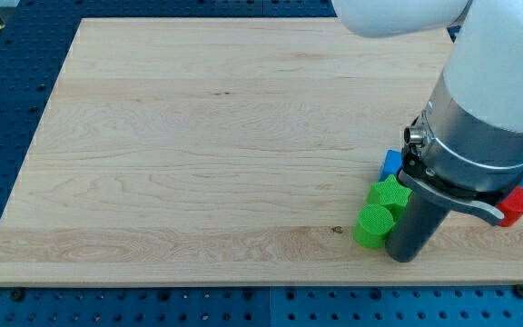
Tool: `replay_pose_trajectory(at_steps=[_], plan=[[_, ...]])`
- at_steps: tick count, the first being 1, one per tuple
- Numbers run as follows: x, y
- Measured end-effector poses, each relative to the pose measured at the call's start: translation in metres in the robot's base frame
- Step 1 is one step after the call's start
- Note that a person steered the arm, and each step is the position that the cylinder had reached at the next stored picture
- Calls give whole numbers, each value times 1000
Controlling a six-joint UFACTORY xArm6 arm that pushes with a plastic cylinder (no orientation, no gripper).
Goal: Slide the green star diagonally to the blue cube
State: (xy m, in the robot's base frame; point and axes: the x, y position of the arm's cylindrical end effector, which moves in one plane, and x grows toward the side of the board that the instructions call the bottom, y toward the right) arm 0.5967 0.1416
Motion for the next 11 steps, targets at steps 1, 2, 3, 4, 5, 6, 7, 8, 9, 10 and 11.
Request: replay_pose_trajectory(at_steps=[1, 2, 3, 4, 5, 6, 7, 8, 9, 10, 11], plan=[[-14, 8], [-21, 15], [-37, 25], [-49, 30], [-63, 25], [-65, 25], [-66, 26], [-83, 20], [-85, 20], [-85, 19], [-74, 19]])
